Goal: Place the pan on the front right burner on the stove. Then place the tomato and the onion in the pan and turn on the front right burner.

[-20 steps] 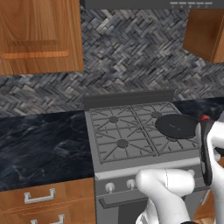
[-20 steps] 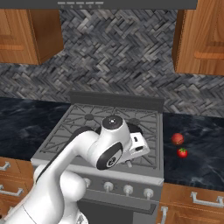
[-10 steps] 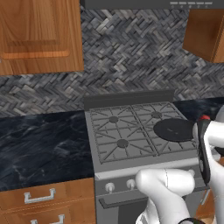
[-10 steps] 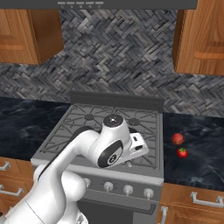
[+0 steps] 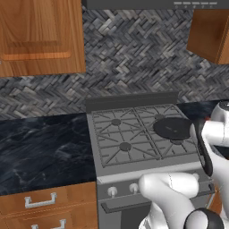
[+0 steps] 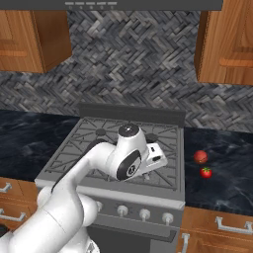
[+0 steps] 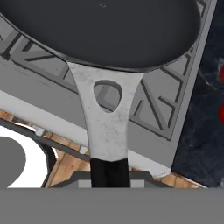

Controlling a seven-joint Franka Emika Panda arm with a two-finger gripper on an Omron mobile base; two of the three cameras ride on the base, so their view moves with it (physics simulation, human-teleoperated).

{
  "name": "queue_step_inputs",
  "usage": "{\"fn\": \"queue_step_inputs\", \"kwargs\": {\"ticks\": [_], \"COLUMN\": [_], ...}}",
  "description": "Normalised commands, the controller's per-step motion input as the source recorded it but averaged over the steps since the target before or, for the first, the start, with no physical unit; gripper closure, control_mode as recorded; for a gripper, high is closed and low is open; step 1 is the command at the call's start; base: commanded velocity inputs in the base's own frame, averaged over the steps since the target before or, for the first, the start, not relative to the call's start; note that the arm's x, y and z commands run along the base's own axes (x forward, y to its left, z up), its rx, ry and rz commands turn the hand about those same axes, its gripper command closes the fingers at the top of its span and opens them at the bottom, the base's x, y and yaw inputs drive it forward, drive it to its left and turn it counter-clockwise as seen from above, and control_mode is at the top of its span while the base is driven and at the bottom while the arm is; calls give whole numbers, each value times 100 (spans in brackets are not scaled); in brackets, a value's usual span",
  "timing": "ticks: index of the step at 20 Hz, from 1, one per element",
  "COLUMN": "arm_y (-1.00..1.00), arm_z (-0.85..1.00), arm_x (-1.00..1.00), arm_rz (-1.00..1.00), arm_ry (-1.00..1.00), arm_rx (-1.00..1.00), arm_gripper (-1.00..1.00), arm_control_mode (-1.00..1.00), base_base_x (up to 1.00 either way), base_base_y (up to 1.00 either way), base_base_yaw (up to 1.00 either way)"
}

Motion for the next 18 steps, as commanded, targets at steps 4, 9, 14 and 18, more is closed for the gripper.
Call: {"fn": "queue_step_inputs", "kwargs": {"ticks": [4,9,14,18], "arm_y": [0,0,0,-2], "arm_z": [-19,-25,-20,-24], "arm_x": [34,9,0,0], "arm_rz": [0,0,0,0], "arm_ry": [1,2,2,1], "arm_rx": [0,0,0,0], "arm_gripper": [100,100,100,100], "arm_control_mode": [-100,-100,-100,-100], "base_base_x": [0,0,0,0], "base_base_y": [0,0,0,0], "base_base_yaw": [0,0,0,0]}}
